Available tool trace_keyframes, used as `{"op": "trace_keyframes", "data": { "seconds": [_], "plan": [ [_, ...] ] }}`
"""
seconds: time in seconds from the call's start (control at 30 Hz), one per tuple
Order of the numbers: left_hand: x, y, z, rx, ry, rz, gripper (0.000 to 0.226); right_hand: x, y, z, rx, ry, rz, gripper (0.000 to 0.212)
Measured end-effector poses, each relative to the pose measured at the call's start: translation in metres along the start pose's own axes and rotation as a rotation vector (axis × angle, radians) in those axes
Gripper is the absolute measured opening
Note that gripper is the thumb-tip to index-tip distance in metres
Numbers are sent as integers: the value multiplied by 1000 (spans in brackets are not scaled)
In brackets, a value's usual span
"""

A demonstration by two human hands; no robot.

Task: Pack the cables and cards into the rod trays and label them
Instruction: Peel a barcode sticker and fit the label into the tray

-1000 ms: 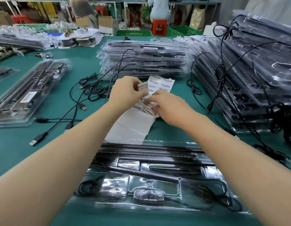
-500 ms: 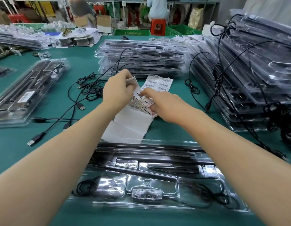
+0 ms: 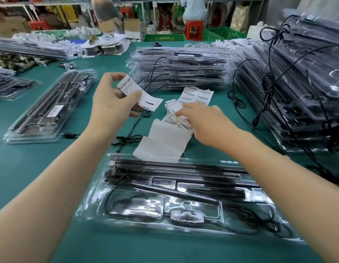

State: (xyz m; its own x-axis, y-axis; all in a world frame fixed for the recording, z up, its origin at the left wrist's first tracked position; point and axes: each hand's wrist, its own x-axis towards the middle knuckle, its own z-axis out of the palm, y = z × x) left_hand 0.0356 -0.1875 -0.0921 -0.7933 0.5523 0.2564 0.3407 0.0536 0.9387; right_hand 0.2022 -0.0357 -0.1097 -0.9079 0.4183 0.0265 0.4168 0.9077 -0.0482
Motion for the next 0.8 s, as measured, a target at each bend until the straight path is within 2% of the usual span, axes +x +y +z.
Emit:
{"op": "trace_keyframes", "data": {
  "seconds": [0.13, 0.23, 0.33, 0.4, 0.5, 0.6, 0.73, 0.8],
  "plan": [
    [-47, 3, -46, 9, -58, -34, 42, -51, -39, -13, 261, 142, -103, 31],
    [-87, 4, -81, -43, -14, -88, 56, -112, -82, -11, 373, 218, -282, 34],
    [-129, 3, -106, -102, 58, -108, 67, -146, -110, 8, 252, 153, -357, 46],
    [-156, 3, -110, -137, 70, -115, 68, -151, -118, 18, 177, 147, -357, 41],
    [-193, -2, -108, -186, 100, -135, 49, -151, -121, 27, 224, 259, -335, 18],
    [-222, -13, -105, -128, 97, -124, 30, -150, -123, 36, 191, 368, -328, 10],
    [-255, -19, -108, -21, 22, -155, 52, -151, -126, 44, 115, 454, -318, 16],
    [-263, -21, -110, 152, -69, -94, 63, -151, -129, 48, 83, 469, -295, 18]
  ]
}}
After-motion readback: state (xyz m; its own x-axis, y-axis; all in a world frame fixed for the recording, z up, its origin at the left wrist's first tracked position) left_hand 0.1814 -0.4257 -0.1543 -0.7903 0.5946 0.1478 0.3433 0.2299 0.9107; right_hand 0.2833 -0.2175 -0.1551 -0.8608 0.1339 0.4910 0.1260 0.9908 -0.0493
